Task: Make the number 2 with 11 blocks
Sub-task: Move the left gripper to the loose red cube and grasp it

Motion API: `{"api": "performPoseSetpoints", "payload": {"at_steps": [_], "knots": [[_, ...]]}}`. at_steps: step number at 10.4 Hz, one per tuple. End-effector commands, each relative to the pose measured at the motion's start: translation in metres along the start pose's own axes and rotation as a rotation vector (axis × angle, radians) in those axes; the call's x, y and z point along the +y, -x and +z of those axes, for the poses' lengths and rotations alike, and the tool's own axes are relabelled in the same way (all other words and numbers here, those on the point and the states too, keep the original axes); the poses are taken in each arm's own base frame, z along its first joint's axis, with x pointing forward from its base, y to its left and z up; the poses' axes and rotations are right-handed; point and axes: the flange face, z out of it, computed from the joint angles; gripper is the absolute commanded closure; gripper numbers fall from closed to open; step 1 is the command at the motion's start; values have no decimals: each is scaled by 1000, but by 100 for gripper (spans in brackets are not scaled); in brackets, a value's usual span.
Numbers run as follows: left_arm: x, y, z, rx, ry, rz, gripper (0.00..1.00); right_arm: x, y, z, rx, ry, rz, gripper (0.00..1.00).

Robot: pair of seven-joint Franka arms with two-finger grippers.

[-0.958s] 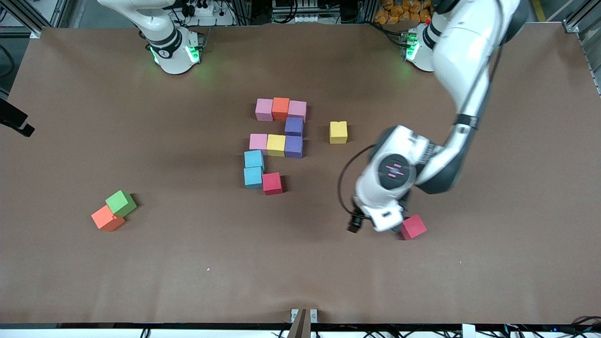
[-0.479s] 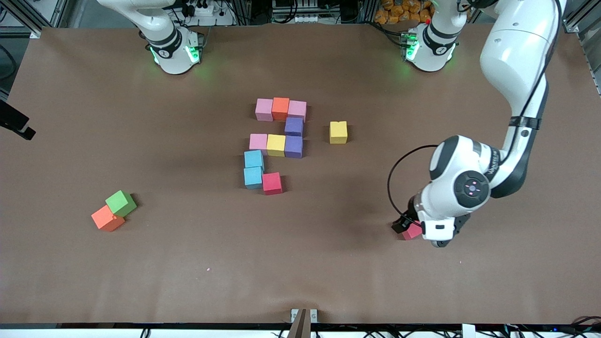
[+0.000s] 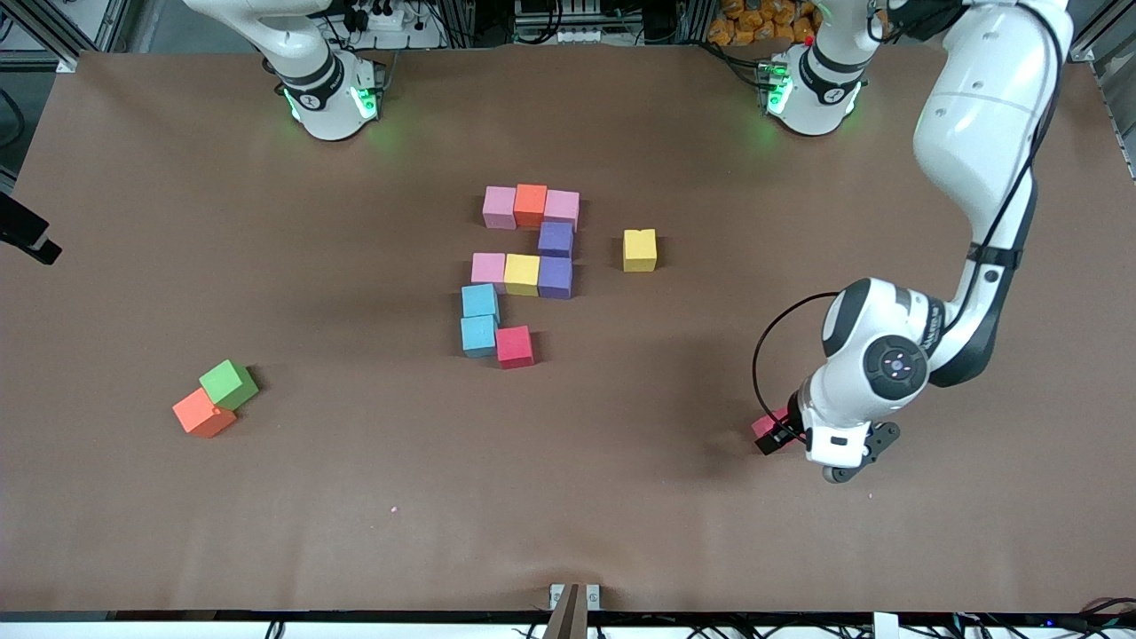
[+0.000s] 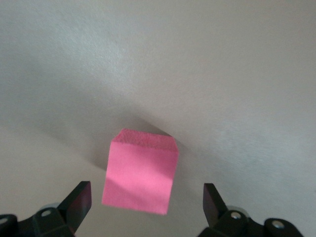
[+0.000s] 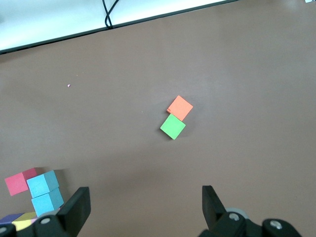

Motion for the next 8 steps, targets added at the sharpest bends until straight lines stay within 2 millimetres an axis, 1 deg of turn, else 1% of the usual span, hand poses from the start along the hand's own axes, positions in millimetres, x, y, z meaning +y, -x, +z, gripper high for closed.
{"api": "performPoseSetpoints", "payload": {"at_steps": [1,2,3,4,5,6,7,8], "knots": [[-3,-2,26,22,-35,54,0,1,-1,-4,3,-17,21,0],[-6,-6,32,25,-40,63,0,0,-1,-6,6,-19,20,0],[-6,-6,36,28,-35,79,0,2,1,-16,18,-20,21,0],[-7,-7,42,25,-36,96,0,10,1,-20,23,-20,32,0],[-9,-13,41,39,-37,101,11,16,1,-20,23,-32,47,0],[-8,-15,37,45,-33,92,51,14,0,-20,26,-49,48,0],[-5,-18,31,49,-18,73,72,12,-2,-17,25,-57,47,0],[0,-17,21,52,-5,41,75,10,-3,-15,21,-58,44,0]]}}
